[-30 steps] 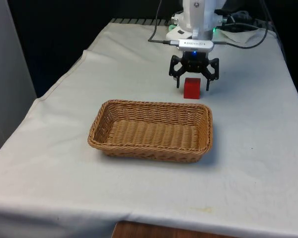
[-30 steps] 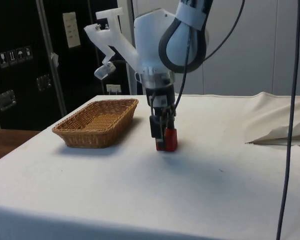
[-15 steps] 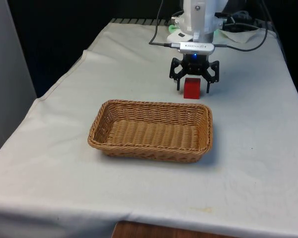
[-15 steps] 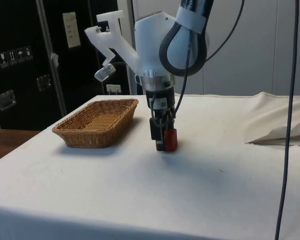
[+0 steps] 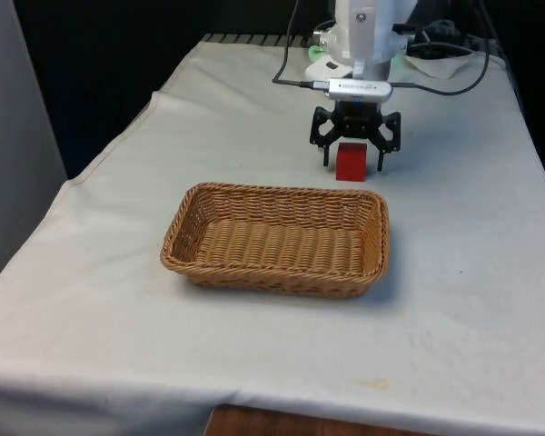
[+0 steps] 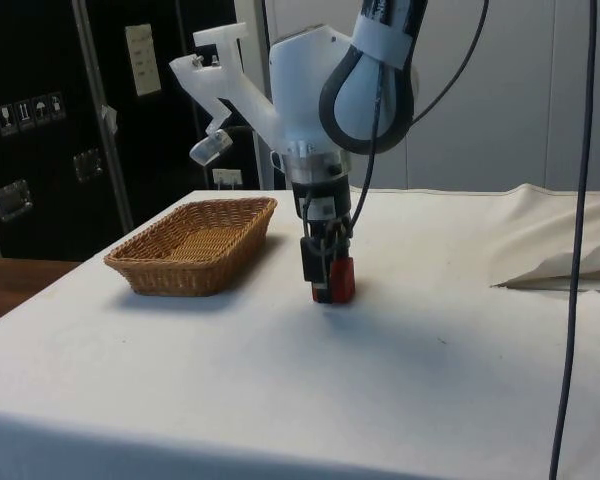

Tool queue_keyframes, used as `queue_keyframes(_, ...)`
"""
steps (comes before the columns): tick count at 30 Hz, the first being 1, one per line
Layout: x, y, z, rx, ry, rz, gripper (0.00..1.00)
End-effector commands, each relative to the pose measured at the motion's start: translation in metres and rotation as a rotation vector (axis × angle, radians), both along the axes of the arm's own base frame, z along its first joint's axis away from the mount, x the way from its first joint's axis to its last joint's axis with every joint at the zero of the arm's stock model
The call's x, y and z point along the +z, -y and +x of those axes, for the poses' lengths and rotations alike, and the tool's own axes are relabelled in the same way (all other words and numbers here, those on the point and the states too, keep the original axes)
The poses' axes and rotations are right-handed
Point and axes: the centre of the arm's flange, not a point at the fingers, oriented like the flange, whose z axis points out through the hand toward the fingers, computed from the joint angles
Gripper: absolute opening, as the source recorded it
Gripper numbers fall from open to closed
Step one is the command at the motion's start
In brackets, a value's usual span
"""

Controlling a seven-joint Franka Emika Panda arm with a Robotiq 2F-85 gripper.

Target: Pick up the cube and place it into the basket.

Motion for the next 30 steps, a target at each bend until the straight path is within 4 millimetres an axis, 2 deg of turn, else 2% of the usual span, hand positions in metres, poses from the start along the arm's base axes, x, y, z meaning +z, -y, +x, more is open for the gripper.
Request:
queue_keyframes(1, -0.0018, 0.0001, 0.0004, -0.002, 0.001, 0.0, 1.0)
queue_keyframes(13, -0.0031, 0.0001, 0.0, -0.001, -0.001, 0.0, 1.0)
queue_keyframes(16, -0.0033, 0.0001, 0.0003, -0.001, -0.001, -0.001, 0.85)
queue_keyframes(17, -0.0033, 0.0001, 0.0003, -0.001, -0.001, -0.001, 0.71)
queue_keyframes(18, -0.0025, 0.0001, -0.0006, 0.0, -0.005, -0.001, 0.64)
queue_keyframes(19, -0.0033, 0.0001, 0.0003, -0.001, -0.001, -0.001, 0.64)
queue_keyframes(23, -0.0029, 0.0001, -0.0001, 0.0, -0.003, -0.001, 0.4)
queue_keyframes(25, -0.0025, 0.0001, -0.0001, 0.0, -0.003, -0.001, 0.4)
queue_keyframes(26, -0.0028, 0.0001, -0.0005, 0.0, -0.004, -0.001, 0.0)
queue_keyframes(30, -0.0024, 0.0001, -0.0005, 0.0, -0.004, -0.001, 0.0)
